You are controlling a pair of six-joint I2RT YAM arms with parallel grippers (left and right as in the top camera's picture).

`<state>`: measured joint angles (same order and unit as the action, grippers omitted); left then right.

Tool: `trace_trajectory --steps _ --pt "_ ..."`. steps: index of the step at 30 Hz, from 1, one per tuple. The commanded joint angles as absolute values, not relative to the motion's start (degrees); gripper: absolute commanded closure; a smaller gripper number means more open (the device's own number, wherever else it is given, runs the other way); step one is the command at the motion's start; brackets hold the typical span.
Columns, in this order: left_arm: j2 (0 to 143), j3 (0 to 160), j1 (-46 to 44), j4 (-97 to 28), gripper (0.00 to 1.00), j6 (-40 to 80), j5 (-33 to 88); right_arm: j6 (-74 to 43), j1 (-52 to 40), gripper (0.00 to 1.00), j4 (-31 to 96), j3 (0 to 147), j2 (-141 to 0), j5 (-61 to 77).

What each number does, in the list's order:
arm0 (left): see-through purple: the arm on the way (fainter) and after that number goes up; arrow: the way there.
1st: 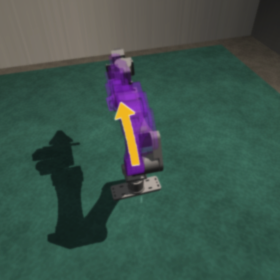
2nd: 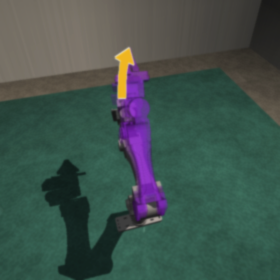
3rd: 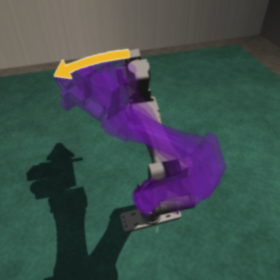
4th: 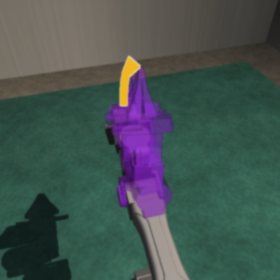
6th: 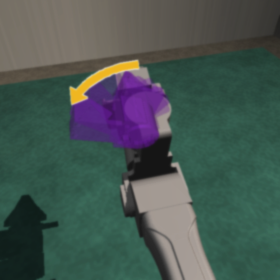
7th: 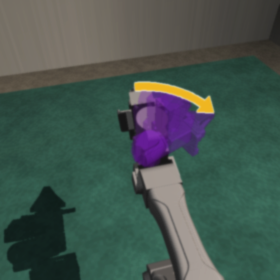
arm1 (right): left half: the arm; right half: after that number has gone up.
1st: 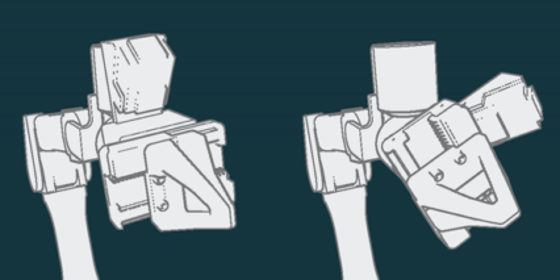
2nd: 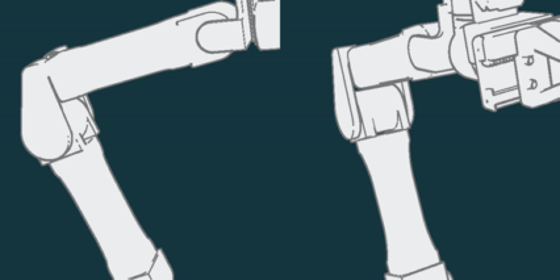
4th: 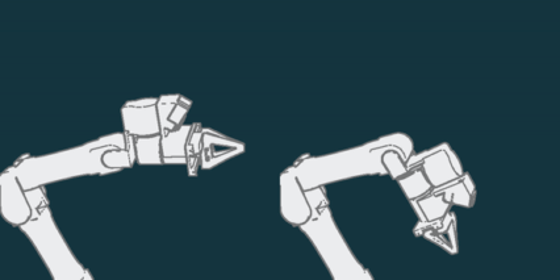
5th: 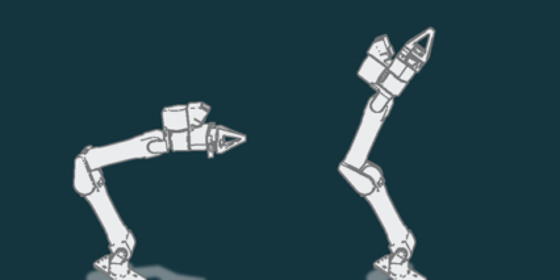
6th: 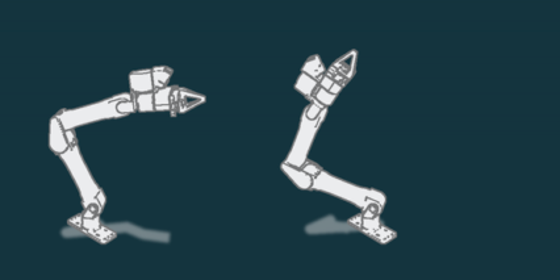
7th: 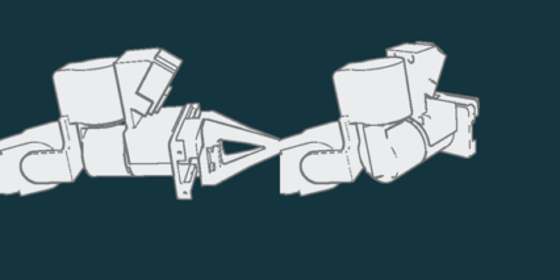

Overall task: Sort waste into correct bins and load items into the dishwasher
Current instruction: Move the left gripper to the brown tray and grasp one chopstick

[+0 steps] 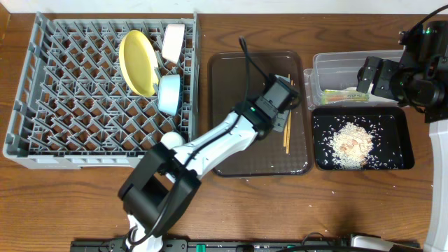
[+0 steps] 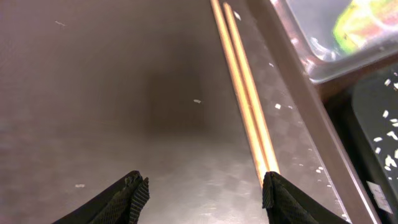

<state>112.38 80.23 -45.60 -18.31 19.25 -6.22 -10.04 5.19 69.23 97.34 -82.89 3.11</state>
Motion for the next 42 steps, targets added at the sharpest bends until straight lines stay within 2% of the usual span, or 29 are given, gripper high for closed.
trace_trajectory --steps 1,20,42 --pt "115.11 80.44 -45.95 -16.75 0.37 21.39 -3.68 -10.02 5.23 0.01 69.25 97.32 -82.89 2.83" --pt "119.85 80.42 -47.03 -14.15 0.37 21.08 -2.13 -10.02 5.23 0.01 69.25 97.32 -82.89 2.83" --pt "124.31 80.42 -49.21 -9.52 0.37 20.60 -11.81 -10.02 5.23 0.01 69.25 97.32 -82.89 2.83"
